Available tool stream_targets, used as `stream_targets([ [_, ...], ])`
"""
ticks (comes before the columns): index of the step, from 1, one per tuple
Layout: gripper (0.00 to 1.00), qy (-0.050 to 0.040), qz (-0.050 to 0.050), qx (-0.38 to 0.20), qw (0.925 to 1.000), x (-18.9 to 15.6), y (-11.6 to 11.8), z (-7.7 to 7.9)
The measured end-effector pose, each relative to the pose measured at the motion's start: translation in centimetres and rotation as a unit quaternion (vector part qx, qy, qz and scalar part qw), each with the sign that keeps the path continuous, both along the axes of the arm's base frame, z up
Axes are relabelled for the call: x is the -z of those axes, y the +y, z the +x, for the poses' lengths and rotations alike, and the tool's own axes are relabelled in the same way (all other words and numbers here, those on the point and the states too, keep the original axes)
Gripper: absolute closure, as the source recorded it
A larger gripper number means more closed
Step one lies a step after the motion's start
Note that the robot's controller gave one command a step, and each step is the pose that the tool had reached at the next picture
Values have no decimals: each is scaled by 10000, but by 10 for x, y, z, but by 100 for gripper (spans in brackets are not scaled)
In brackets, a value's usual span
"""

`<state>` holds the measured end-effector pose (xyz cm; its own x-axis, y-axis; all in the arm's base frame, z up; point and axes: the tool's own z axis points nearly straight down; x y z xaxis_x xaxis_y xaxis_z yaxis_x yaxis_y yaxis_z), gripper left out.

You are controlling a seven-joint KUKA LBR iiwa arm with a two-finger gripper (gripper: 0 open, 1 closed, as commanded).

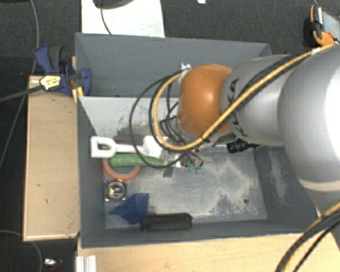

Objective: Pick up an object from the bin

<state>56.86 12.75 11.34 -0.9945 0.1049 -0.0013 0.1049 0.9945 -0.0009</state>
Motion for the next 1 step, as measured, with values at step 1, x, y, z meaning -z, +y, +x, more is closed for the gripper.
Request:
stream_targets([
  [1, 100, -37, 9, -5, 10000, -31, 0, 2],
])
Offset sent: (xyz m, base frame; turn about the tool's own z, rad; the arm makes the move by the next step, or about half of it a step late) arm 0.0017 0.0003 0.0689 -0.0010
